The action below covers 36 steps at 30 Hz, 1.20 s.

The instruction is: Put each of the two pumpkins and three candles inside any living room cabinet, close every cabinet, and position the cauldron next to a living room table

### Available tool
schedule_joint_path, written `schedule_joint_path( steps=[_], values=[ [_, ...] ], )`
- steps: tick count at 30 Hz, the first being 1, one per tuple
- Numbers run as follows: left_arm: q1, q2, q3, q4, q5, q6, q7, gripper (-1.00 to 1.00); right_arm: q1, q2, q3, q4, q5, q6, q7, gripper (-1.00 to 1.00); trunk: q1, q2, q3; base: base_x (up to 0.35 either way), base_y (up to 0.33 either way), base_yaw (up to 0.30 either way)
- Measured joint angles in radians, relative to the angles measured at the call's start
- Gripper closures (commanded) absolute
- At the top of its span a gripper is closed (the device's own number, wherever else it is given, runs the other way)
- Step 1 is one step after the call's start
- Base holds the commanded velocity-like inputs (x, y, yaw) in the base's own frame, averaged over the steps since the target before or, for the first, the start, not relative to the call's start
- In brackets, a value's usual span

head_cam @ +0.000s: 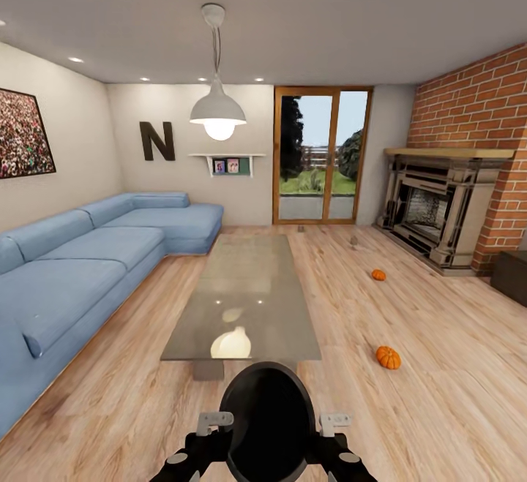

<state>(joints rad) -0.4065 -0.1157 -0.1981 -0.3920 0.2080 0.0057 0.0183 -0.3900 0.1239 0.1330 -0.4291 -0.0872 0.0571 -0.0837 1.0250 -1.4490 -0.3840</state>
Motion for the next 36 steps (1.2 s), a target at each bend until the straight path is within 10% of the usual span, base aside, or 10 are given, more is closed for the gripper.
schedule_joint_path(
  steps=[36],
  values=[
    [0.000, 0.000, -0.002, 0.002, 0.001, 0.000, 0.000, 1.00, 0.000, 0.000, 0.002, 0.004, -0.003, -0.003, -0.001, 1.00, 0.138, -0.252, -0.113, 0.000, 0.000, 0.000]
  ],
)
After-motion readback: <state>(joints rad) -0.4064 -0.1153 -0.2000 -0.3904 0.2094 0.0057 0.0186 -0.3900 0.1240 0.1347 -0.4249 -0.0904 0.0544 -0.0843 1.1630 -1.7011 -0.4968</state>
